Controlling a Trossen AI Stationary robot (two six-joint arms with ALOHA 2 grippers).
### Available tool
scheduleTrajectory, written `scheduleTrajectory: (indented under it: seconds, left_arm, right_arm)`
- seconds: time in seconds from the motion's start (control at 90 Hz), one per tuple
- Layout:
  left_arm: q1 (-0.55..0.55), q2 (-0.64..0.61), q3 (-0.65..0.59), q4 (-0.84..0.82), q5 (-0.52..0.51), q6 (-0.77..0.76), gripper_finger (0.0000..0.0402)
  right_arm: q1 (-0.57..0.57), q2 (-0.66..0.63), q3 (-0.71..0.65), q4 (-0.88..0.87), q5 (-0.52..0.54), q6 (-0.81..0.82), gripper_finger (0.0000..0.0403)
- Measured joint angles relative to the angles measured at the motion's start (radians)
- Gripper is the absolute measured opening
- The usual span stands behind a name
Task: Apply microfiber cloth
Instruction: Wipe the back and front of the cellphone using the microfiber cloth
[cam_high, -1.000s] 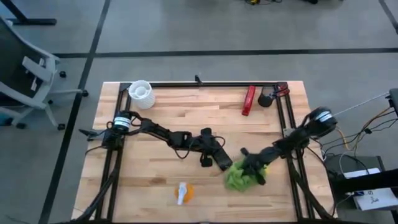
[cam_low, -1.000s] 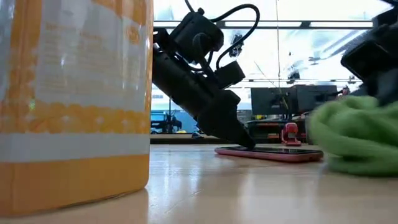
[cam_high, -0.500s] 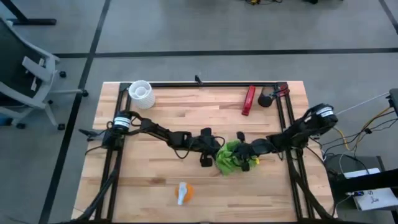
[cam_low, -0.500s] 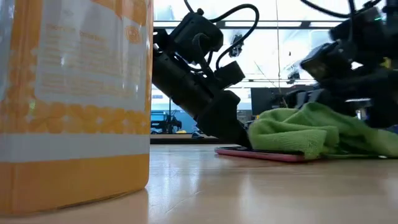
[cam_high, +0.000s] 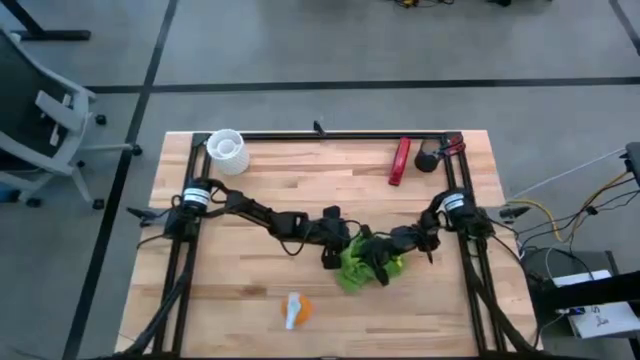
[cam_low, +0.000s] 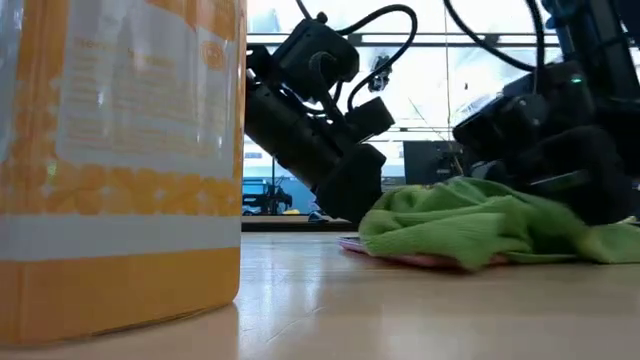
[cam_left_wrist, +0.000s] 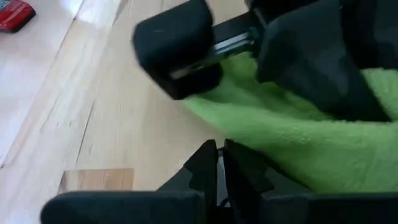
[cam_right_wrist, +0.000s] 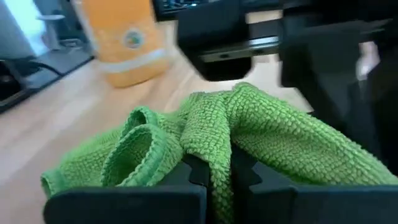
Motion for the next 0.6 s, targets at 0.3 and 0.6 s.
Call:
scheduleTrajectory:
  seconds: [0.3,0.6]
  left_arm:
    - [0.001,0.000,0.000,-0.007,-0.013,0.004,0.0020]
    - [0.002,-0.034,-0.002,-0.036,-0.017,0.015,0.0020]
  right_arm:
    - [0.121,-0.215,-0.138,-0.096,0.022,0.112,0.0000]
    - [0.146,-0.591,-0.181,-0.378,0.157,0.067,0.0000]
